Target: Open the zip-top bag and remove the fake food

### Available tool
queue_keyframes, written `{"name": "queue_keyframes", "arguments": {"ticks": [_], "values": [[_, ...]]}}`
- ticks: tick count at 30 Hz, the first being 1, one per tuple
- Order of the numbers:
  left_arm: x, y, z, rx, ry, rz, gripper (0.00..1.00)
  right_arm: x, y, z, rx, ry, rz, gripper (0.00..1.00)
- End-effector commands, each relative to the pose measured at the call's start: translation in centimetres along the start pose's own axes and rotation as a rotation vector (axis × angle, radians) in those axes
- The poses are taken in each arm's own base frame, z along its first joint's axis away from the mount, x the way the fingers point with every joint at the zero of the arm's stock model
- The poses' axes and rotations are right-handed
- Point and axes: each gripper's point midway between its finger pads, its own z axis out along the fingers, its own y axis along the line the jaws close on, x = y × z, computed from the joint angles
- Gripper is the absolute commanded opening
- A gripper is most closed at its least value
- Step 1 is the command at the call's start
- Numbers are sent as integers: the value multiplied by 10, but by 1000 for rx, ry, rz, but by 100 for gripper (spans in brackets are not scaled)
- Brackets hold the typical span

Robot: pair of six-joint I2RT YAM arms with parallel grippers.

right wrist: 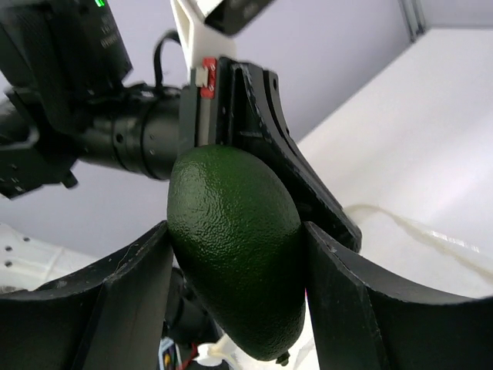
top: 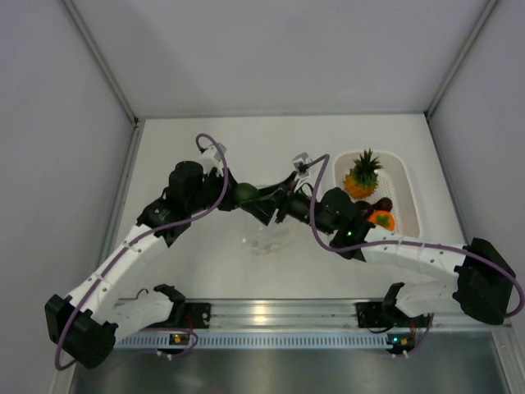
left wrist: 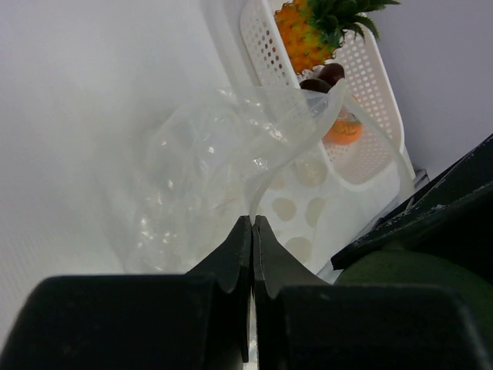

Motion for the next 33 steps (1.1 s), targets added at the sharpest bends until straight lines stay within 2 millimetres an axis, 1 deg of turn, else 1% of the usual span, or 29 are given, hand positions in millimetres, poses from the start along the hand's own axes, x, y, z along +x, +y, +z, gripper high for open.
{"name": "queue_keyframes", "arguments": {"ticks": [1,2,3,4,6,7,8,10,11,12,13,14,15,16,17,18,19,20,21,22,23,24,25,26,27,28,30,31,33], "values": [[-16,-15,2,63,-76,-9,0,-61,63,-1,-251,-214,20,15],[-16,-13,2,51,-82,-19,0,-66,68,-2,-267,-230,22,15],[-20,-9,2,21,-108,-24,0,-70,69,-3,-268,-243,21,15],[-20,-5,2,5,-114,-33,0,-79,75,-7,-283,-269,11,15],[-24,-2,0,-17,-140,-48,0,-85,75,-10,-272,-294,4,15],[-26,2,-1,-37,-156,-54,0,-92,73,-13,-247,-306,-19,15],[-27,4,-2,-46,-167,-55,0,-90,64,-11,-187,-280,-28,15],[-31,9,-5,-80,-196,-57,0,-96,58,-16,-125,-270,-81,15],[-32,11,-5,-90,-204,-59,0,-92,46,-17,-55,-237,-87,15],[-33,14,-6,-102,-213,-60,0,-92,42,-21,-33,-230,-97,15],[-34,16,-5,-113,-218,-59,0,-103,40,-30,-1,-256,-121,15],[-35,18,-6,-125,-226,-57,0,-105,33,-35,39,-252,-128,15],[-36,19,-6,-129,-231,-57,0,-101,17,-41,124,-227,-134,15],[-37,20,-6,-135,-233,-57,0,-109,16,-52,146,-242,-158,15],[-38,21,-7,-145,-238,-57,0,-112,9,-59,184,-244,-165,15],[-39,21,-7,-148,-239,-54,0,-115,-1,-73,247,-241,-168,15],[-39,22,-7,-153,-240,-52,0,-116,-7,-80,277,-239,-181,15],[-41,22,-8,-157,-243,-47,0,-123,-19,-89,340,-254,-186,15],[-41,23,-9,-165,-245,-46,0,-117,-31,-102,403,-212,-194,15],[-43,23,-9,-166,-249,-43,0,-118,-42,-110,457,-204,-204,15],[-43,23,-9,-169,-248,-39,0,-122,-60,-123,552,-205,-217,16],[-44,23,-10,-170,-249,-37,0,-123,-69,-132,606,-199,-229,16],[-47,22,-12,-170,-255,-34,0,-112,-85,-144,677,-141,-244,17],[-46,21,-12,-171,-252,-29,0,-116,-103,-158,762,-145,-252,17],[-48,21,-13,-173,-257,-29,0,-115,-113,-168,818,-141,-249,17],[-49,20,-14,-171,-258,-24,0,-112,-133,-186,909,-120,-248,17],[-52,19,-16,-176,-264,-18,0,-113,-149,-206,1002,-124,-241,18],[-51,19,-16,-179,-257,-16,0,-116,-163,-223,1076,-134,-240,18],[-52,19,-18,-181,-257,-9,0,-111,-181,-240,1165,-101,-226,18]]}}
